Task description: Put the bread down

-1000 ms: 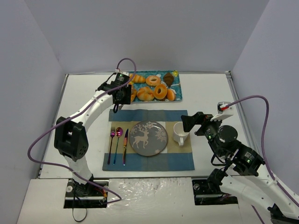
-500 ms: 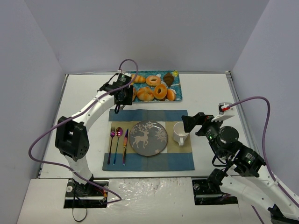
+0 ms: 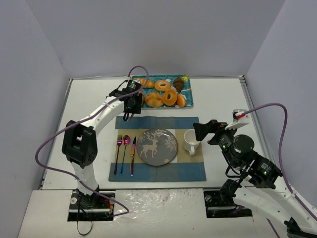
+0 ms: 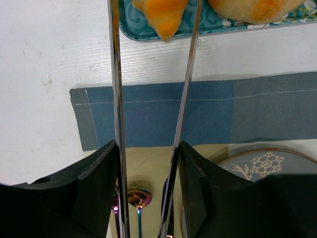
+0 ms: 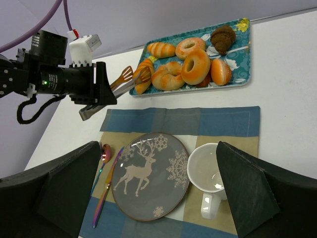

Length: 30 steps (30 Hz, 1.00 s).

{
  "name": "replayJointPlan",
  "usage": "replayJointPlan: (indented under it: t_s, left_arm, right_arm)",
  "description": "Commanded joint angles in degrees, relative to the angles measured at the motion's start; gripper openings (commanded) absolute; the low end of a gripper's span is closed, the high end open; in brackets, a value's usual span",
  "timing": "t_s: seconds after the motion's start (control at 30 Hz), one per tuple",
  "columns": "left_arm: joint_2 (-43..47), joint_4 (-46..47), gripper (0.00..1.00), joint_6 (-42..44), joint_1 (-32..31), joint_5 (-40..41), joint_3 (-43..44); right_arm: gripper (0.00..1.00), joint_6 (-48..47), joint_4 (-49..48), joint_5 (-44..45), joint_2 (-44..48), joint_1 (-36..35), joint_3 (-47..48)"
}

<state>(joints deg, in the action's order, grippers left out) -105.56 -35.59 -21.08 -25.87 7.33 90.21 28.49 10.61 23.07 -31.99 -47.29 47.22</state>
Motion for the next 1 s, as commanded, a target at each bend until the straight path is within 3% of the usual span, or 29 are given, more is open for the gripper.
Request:
replayJointPlan:
  t_s: [0.0,0.33,0.7,0.97]
  left_arm:
    - [0.9,1.8,0.37,0.2,-0.2,0.8,2.2]
    - [3.2,1.3,0.15,0.2,-0.5,1.8,2.3]
    - [8.3,-0.6,0.02,0.7,-1.6,4.2,4.7]
    - [12.0,-2.5,0.01,1.6,-2.3,5.3,6.9]
  right_arm:
    - [1.00,-0.1,-3.2,0.7,0.1,0.1,0.1]
    - [1.00,-0.3,-3.0,0.7,-0.2,0.1,0.6]
    - [1.00,-0.6,-3.0,0.6,-1.5,0.1,1.5]
    - [1.00,-0.5,-3.0,0.7,-2.2,0.1,1.6]
